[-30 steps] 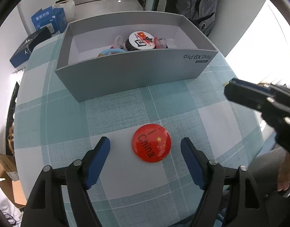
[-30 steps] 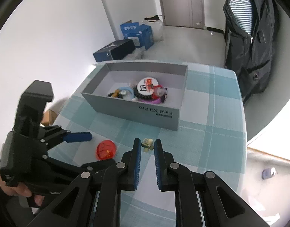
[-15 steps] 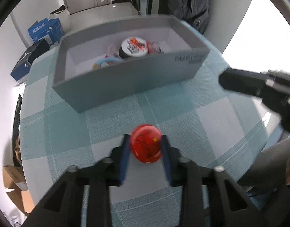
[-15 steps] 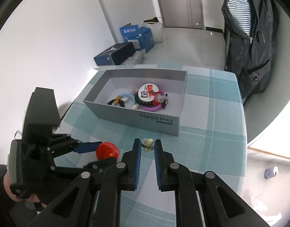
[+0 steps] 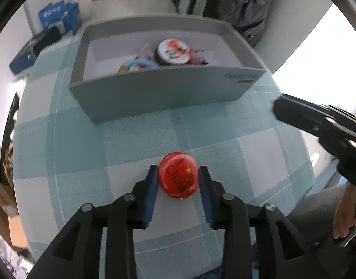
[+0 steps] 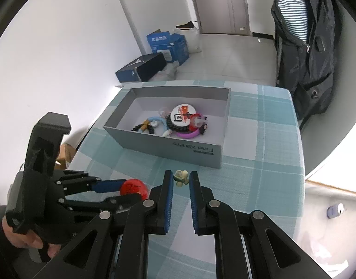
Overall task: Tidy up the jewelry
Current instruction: 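Grasp the red 'China' badge with the left gripper while the right holds the charm, then carry the red badge and yellow charm over the gray box with both grippers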
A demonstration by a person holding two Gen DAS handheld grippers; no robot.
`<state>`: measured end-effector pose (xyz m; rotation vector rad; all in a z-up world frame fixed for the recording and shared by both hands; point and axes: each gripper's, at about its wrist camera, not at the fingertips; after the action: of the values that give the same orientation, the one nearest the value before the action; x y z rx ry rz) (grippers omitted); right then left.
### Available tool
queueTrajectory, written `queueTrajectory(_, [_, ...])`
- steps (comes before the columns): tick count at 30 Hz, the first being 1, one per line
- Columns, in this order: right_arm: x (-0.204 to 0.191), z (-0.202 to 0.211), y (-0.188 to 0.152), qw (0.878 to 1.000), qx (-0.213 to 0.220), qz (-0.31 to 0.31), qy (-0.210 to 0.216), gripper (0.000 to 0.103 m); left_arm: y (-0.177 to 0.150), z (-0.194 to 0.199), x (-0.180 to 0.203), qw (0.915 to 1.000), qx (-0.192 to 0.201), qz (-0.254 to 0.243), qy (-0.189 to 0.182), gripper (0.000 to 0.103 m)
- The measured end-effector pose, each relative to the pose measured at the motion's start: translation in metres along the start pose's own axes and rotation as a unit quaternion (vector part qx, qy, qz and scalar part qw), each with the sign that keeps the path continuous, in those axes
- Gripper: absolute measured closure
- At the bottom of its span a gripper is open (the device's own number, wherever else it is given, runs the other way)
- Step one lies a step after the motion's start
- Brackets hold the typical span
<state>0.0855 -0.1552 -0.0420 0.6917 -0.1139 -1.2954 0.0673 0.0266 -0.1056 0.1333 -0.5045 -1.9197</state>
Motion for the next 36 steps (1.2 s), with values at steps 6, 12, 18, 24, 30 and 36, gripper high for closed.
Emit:
queueTrajectory(6, [0.000, 0.002, 0.000, 1.000, 0.003, 0.002, 0.003, 0.090, 0.001, -0.008, 0.014, 0.9989, -0.014, -0.031, 0.031, 0.046])
queueTrajectory(12, [0.001, 0.003, 0.001, 1.000, 0.005, 0.001, 0.003, 0.090, -0.005, -0.013, 0.037, 0.9939, -0.001, -0.086, 0.069, 0.045])
queueTrajectory(18, [0.003, 0.007, 0.003, 1.000, 0.010, -0.002, 0.003, 0.090, -0.010, -0.006, 0.031, 0.9955, -0.003, -0.077, 0.055, 0.065])
queueTrajectory(24, [0.004, 0.010, 0.006, 1.000, 0.009, -0.012, 0.014, 0.090, 0.001, 0.008, 0.022, 0.9981, 0.019, -0.044, 0.039, 0.065])
queueTrajectory(30, [-0.001, 0.013, 0.024, 0.999, -0.004, -0.017, 0.042, 0.090, 0.018, 0.052, 0.019, 0.9966, 0.082, -0.007, 0.001, 0.065])
queueTrajectory(36, [-0.008, 0.006, 0.053, 0.998, -0.021, -0.008, 0.066, 0.090, 0.057, 0.070, 0.004, 0.9932, 0.114, 0.012, -0.017, 0.065])
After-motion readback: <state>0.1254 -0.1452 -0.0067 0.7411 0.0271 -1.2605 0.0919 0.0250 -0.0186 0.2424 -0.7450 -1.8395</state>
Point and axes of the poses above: each gripper's, at about its wrist camera, not at the fingertips, and z roughly against the way its jaws point, x to its right, y to its top, and after that the axes turned 8 degrees about -z, right-handed
